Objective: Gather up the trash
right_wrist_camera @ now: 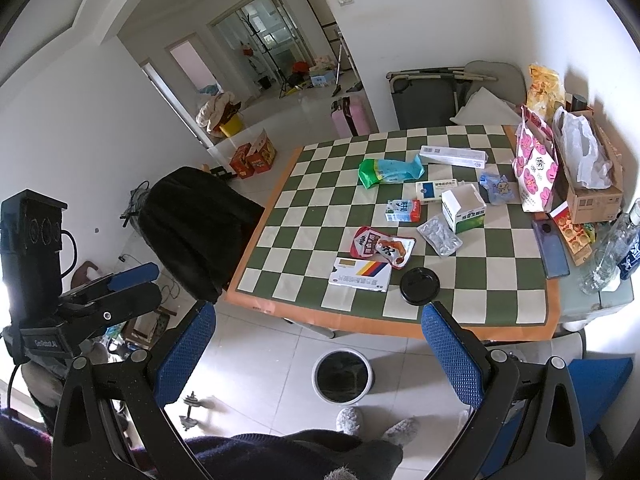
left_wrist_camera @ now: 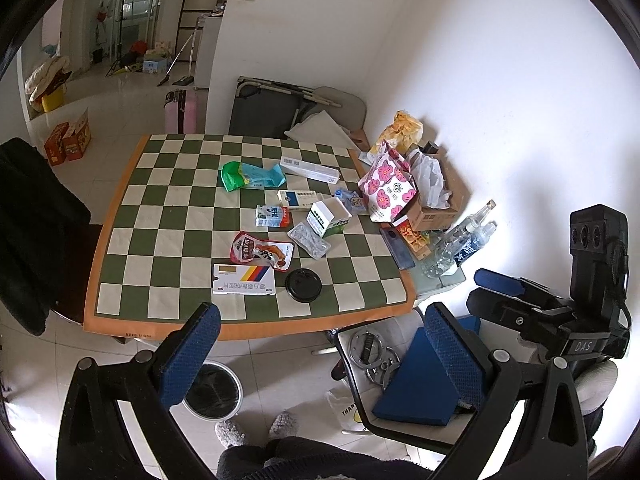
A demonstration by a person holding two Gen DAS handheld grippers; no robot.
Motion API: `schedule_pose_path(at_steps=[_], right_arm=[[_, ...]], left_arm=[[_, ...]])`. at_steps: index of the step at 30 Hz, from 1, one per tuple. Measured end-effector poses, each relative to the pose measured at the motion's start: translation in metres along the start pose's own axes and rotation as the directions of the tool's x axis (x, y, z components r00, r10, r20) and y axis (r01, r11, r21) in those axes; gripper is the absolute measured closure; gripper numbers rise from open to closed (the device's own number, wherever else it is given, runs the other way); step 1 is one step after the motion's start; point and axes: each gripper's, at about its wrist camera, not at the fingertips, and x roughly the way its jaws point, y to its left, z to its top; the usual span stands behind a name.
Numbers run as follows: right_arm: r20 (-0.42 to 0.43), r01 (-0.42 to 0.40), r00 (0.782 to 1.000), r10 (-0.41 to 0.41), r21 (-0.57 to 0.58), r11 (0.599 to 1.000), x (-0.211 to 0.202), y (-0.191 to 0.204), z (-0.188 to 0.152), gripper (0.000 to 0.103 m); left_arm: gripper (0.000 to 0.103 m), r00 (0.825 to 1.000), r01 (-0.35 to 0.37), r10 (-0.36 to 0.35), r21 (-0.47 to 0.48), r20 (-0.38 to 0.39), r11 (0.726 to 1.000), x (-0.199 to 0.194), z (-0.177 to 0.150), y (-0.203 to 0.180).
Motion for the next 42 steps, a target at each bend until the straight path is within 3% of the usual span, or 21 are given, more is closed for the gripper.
schedule_pose_path(at_steps=[19,22,26,30,35,40,42], right_arm=[[0.002,-0.005,1.000,0.005,0.003,1.000,0.001,0.002,0.001,0.000],[0.003,-0.003,1.000,0.003,0.011,1.000,0.001,0.002,0.001,0.000],[0.022,0.085,0.996,-0.087,0.063,0.994,0.016,0.004,0.005,0.000],[-0.011,0.224,0.974,-0.224,0.133,0.966,0.052,-0.010,0.004,0.000],[-0.142,0.351,0.934,-0.327,0.202,0.914,0.130,-0.054,-0.012,0.000],[-0.254,0.438,0.890,-0.380,0.242,0.866,0.218,-0.112,-0.022,0.000],[-0.323,0.463,0.866,-0.381,0.236,0.854,0.262,-0.136,-0.023,0.000]], left_arm=[[0.000,1.000,-0.002,0.002,-0.003,0.000,1.000,0.002,0.001,0.003],[0.000,0.997,-0.070,0.070,0.003,0.018,0.998,0.000,0.000,0.005],[0.000,0.959,-0.281,0.279,0.024,0.054,0.959,0.027,0.006,0.021],[0.000,0.911,-0.411,0.411,0.009,-0.020,0.911,0.082,0.008,0.062],[0.000,0.882,-0.450,0.435,-0.054,-0.179,0.891,0.142,-0.016,0.126],[0.000,0.825,-0.507,0.433,-0.137,-0.364,0.851,0.223,-0.034,0.170],[0.000,0.794,-0.538,0.435,-0.159,-0.425,0.828,0.232,-0.038,0.175]])
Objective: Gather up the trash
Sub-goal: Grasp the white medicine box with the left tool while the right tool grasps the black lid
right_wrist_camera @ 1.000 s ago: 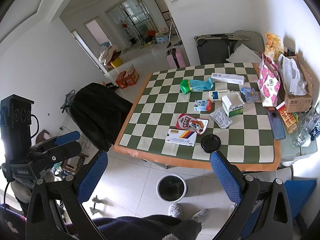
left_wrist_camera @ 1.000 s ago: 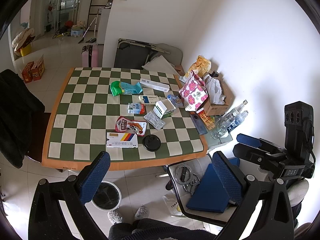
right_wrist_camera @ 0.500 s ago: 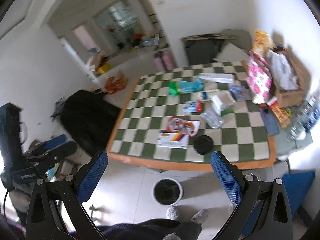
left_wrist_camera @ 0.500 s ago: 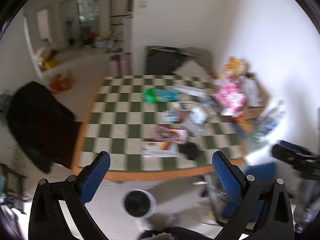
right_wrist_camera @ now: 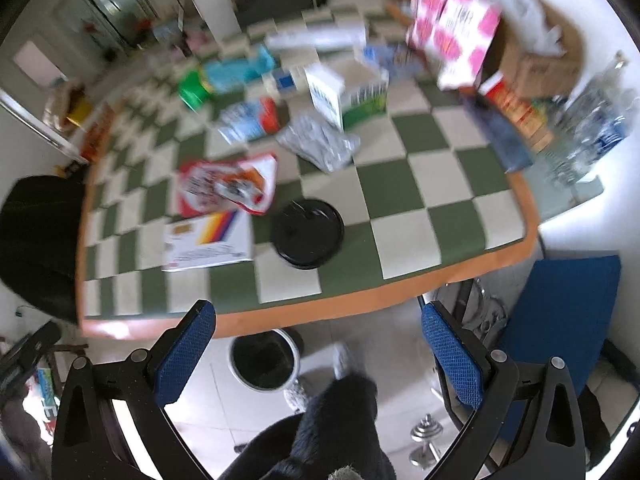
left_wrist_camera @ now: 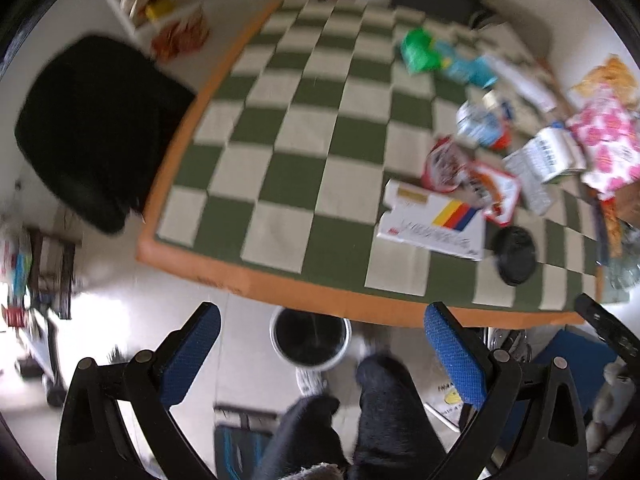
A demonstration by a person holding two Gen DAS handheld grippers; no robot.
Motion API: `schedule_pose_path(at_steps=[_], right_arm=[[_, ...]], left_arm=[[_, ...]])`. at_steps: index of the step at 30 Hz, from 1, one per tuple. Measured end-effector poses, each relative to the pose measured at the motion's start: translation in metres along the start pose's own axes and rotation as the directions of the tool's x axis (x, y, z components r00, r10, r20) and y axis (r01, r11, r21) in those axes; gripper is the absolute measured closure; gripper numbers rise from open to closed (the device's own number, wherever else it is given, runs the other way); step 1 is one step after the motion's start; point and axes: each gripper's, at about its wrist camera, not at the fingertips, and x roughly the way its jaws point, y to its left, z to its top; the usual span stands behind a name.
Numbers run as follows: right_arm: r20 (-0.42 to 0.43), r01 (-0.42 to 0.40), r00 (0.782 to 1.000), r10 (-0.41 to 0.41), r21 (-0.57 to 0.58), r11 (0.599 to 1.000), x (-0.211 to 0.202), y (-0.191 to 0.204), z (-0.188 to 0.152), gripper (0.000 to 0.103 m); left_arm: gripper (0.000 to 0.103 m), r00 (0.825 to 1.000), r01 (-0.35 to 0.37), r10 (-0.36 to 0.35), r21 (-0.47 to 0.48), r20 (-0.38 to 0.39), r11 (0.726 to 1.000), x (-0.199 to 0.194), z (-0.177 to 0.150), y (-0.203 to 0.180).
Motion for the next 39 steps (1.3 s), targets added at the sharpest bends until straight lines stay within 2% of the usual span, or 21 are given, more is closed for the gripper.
schedule_pose_path(at_steps=[5,9,10,13,16,17,18,20,22,24,25,26,27,28,29,31,32,35,37,38,39], right_arm=[[-0.117,0.057,0.991,-0.067,-0.083,0.995,0.102,0.010,0.036,0.000],[-0.199,0.050,0.977,-0.080,-0.153,0.987,0.158,0.023,0.055,0.000],[-0.217,0.040,0.973,-0.075,-0.162,0.986,0.167,0.025,0.057,0.000],[-0.243,0.048,0.965,-0.095,-0.194,0.980,0.190,0.029,0.060,0.003],[-0.238,0.059,0.965,-0.109,-0.207,0.977,0.193,0.027,0.060,0.011],[-0.238,0.052,0.966,-0.100,-0.200,0.978,0.192,0.024,0.061,0.012],[-0.242,0.031,0.967,-0.076,-0.185,0.982,0.190,0.018,0.062,0.013],[-0.238,0.056,0.966,-0.100,-0.187,0.981,0.189,0.008,0.065,0.013],[-0.243,0.062,0.965,-0.103,-0.171,0.983,0.193,-0.008,0.070,0.013],[-0.243,0.079,0.963,-0.115,-0.154,0.985,0.196,-0.024,0.077,0.013],[-0.243,0.082,0.963,-0.116,-0.147,0.986,0.197,-0.030,0.080,0.013],[-0.244,0.086,0.963,-0.118,-0.140,0.986,0.199,-0.034,0.083,0.013],[-0.242,0.090,0.963,-0.120,-0.132,0.987,0.200,-0.039,0.086,0.013],[-0.243,0.089,0.963,-0.118,-0.126,0.988,0.202,-0.044,0.088,0.013],[-0.244,0.088,0.963,-0.116,-0.123,0.989,0.201,-0.047,0.089,0.013],[-0.241,0.084,0.965,-0.108,-0.109,0.990,0.201,-0.053,0.092,0.012],[-0.242,0.075,0.965,-0.099,-0.103,0.992,0.203,-0.056,0.093,0.012],[-0.244,0.083,0.964,-0.105,-0.099,0.992,0.205,-0.057,0.098,0.010],[-0.242,0.092,0.964,-0.115,-0.103,0.990,0.204,-0.055,0.100,0.010],[-0.240,0.091,0.964,-0.114,-0.105,0.990,0.202,-0.055,0.101,0.011],[-0.238,0.090,0.964,-0.116,-0.115,0.989,0.202,-0.057,0.100,0.012]], left_arm=[[0.000,0.987,-0.034,0.011,-0.137,-0.162,0.990,0.059,0.017,-0.018],[0.000,0.953,-0.003,-0.086,-0.292,-0.291,0.957,0.099,0.026,-0.036],[0.000,0.945,0.008,-0.110,-0.316,-0.307,0.949,0.111,0.045,-0.033],[0.000,0.913,0.020,-0.192,-0.431,-0.359,0.902,0.134,0.053,-0.045],[0.000,0.884,0.050,-0.293,-0.550,-0.364,0.833,0.147,0.059,-0.051],[0.000,0.880,0.054,-0.312,-0.577,-0.358,0.815,0.149,0.060,-0.051],[0.001,0.875,0.056,-0.337,-0.619,-0.348,0.784,0.152,0.061,-0.053],[0.007,0.871,0.048,-0.360,-0.670,-0.335,0.740,0.157,0.065,-0.058],[0.013,0.870,0.014,-0.351,-0.694,-0.346,0.720,0.163,0.066,-0.062],[0.013,0.879,0.003,-0.350,-0.733,-0.322,0.680,0.162,0.064,-0.064],[0.014,0.886,-0.012,-0.333,-0.737,-0.321,0.676,0.159,0.064,-0.065],[0.014,0.891,-0.018,-0.321,-0.732,-0.321,0.681,0.159,0.062,-0.065],[0.014,0.897,-0.026,-0.295,-0.706,-0.329,0.707,0.157,0.062,-0.069],[0.014,0.895,-0.028,-0.290,-0.691,-0.339,0.722,0.158,0.068,-0.075],[0.014,0.892,-0.024,-0.295,-0.688,-0.342,0.726,0.157,0.066,-0.074],[0.014,0.885,-0.027,-0.311,-0.705,-0.347,0.709,0.156,0.069,-0.077],[0.014,0.885,-0.036,-0.304,-0.704,-0.352,0.709,0.155,0.069,-0.077],[0.014,0.895,-0.055,-0.266,-0.681,-0.358,0.730,0.162,0.063,-0.074],[0.014,0.902,-0.049,-0.241,-0.638,-0.359,0.768,0.164,0.071,-0.083],[0.014,0.904,-0.041,-0.220,-0.586,-0.367,0.809,0.161,0.074,-0.089],[0.014,0.909,-0.035,-0.175,-0.488,-0.378,0.872,0.159,0.079,-0.097]])
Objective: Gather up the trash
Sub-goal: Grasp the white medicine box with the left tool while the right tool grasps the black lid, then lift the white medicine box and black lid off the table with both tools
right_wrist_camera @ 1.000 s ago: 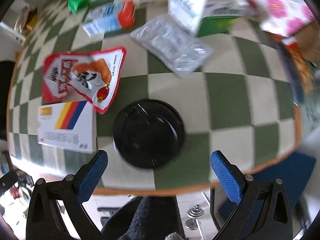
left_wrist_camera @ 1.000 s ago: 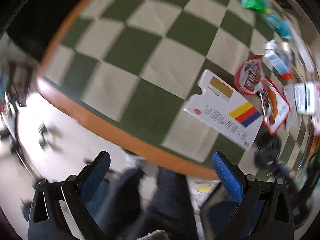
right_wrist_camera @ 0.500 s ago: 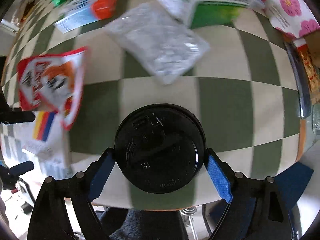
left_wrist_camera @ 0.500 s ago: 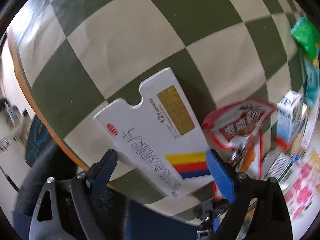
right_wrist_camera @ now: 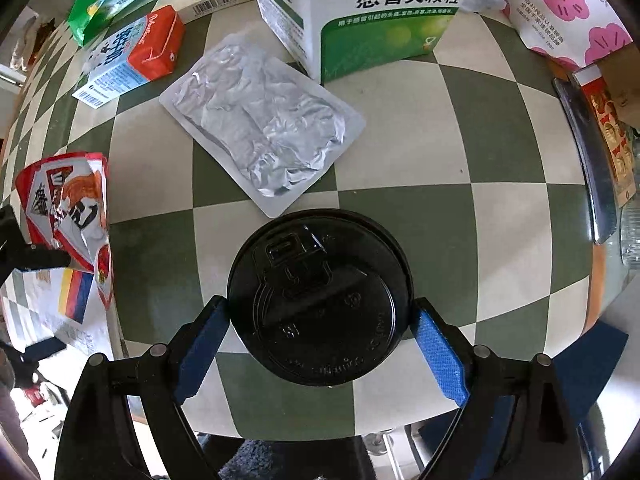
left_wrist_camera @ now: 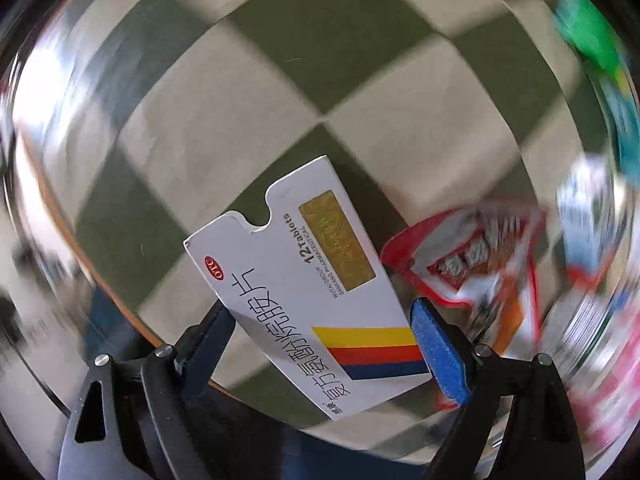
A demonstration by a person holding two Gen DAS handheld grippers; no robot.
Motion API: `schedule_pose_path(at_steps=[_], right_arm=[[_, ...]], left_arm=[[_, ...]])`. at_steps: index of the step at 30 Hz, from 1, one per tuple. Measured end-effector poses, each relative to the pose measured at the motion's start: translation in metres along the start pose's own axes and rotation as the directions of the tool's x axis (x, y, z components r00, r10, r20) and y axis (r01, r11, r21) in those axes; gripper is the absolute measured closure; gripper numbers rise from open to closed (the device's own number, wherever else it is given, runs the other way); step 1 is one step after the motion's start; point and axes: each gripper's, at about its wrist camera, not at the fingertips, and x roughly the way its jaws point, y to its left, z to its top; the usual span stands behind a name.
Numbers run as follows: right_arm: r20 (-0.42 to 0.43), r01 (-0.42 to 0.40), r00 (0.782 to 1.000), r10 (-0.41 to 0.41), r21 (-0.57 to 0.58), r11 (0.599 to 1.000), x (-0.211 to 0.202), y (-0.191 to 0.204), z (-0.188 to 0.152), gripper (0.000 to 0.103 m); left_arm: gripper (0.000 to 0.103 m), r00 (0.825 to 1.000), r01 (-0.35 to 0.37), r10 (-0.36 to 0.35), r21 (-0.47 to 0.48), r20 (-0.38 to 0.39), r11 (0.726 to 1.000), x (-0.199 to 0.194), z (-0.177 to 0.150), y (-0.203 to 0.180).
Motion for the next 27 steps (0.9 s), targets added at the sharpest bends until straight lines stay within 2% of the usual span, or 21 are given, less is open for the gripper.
schedule_pose_path(at_steps=[1,2,3,4,5,6,8,10,11,13,14,16,17,19,22,24,25,27], right_arm=[[0.000,-0.002,1.000,0.002,-0.009,1.000,0.000,-0.002,-0.001,0.012],[-0.002,-0.001,1.000,0.001,-0.014,1.000,0.001,0.004,-0.005,0.012],[-0.001,-0.001,1.000,0.001,-0.016,1.000,0.003,0.012,-0.013,0.012],[0.000,-0.002,1.000,0.002,-0.017,1.000,0.004,0.010,-0.015,0.012],[-0.006,-0.004,1.000,0.004,-0.020,1.000,0.005,0.008,-0.017,0.012],[-0.015,-0.010,1.000,0.010,-0.021,1.000,0.003,0.008,-0.017,0.011],[-0.025,-0.024,0.999,0.024,-0.009,1.000,0.003,0.004,-0.020,0.010],[-0.034,-0.020,0.999,0.020,-0.005,1.000,0.008,0.003,-0.019,0.009],[-0.029,-0.019,0.999,0.019,-0.004,1.000,0.009,0.002,-0.018,0.009],[-0.028,-0.011,1.000,0.011,-0.001,1.000,0.012,0.001,-0.014,0.009],[-0.025,-0.009,1.000,0.009,0.006,1.000,0.013,0.000,-0.015,0.009],[-0.018,-0.008,1.000,0.008,0.020,1.000,0.020,0.007,-0.017,0.010],[-0.015,-0.003,1.000,0.003,0.024,1.000,0.020,0.007,-0.019,0.011],[-0.013,0.002,1.000,-0.001,0.023,1.000,0.016,0.006,-0.016,0.013],[-0.008,-0.013,1.000,0.013,0.019,1.000,0.014,0.003,-0.019,0.014],[-0.009,-0.027,1.000,0.028,0.021,0.999,0.008,0.001,-0.018,0.014],[-0.003,-0.045,0.999,0.045,0.023,0.999,0.005,0.000,-0.018,0.014],[0.007,-0.048,0.999,0.048,0.018,0.999,0.000,0.001,-0.021,0.014]], left_arm=[[0.014,0.999,-0.043,0.042,0.096,0.019,0.994,-0.002,-0.002,-0.009],[0.014,0.994,-0.103,0.094,0.205,0.050,0.973,-0.004,-0.006,-0.015],[0.014,0.982,-0.185,0.162,0.324,0.097,0.928,-0.007,-0.011,-0.021],[0.014,0.967,-0.251,0.213,0.392,0.138,0.885,-0.007,-0.016,-0.024],[0.014,0.943,-0.328,0.266,0.444,0.197,0.834,-0.009,-0.022,-0.023],[0.014,0.938,-0.342,0.276,0.445,0.207,0.827,-0.009,-0.023,-0.020],[0.014,0.960,-0.277,0.240,0.390,0.142,0.878,-0.006,-0.022,-0.003],[0.012,0.988,-0.155,0.152,0.251,0.033,0.956,0.000,-0.017,0.020],[0.012,0.993,-0.114,0.114,0.184,0.011,0.976,0.000,-0.017,0.032],[0.015,0.998,-0.054,0.055,0.109,-0.003,0.993,0.002,-0.020,0.046],[0.017,0.999,-0.052,0.050,0.106,0.022,0.993,-0.001,-0.024,0.048],[0.034,0.997,-0.058,0.051,0.136,0.059,0.989,-0.003,-0.017,0.042],[0.034,0.995,-0.068,0.054,0.172,0.084,0.983,-0.012,-0.021,0.027],[0.034,0.987,-0.123,0.090,0.257,0.133,0.958,-0.022,-0.025,0.018],[0.034,0.964,-0.211,0.126,0.383,0.235,0.899,-0.031,-0.052,0.005],[0.034,0.952,-0.248,0.135,0.435,0.273,0.866,-0.031,-0.062,-0.003],[0.034,0.950,-0.257,0.135,0.458,0.282,0.851,-0.031,-0.068,-0.004],[0.034,0.955,-0.254,0.138,0.481,0.264,0.839,-0.028,-0.067,-0.020]])
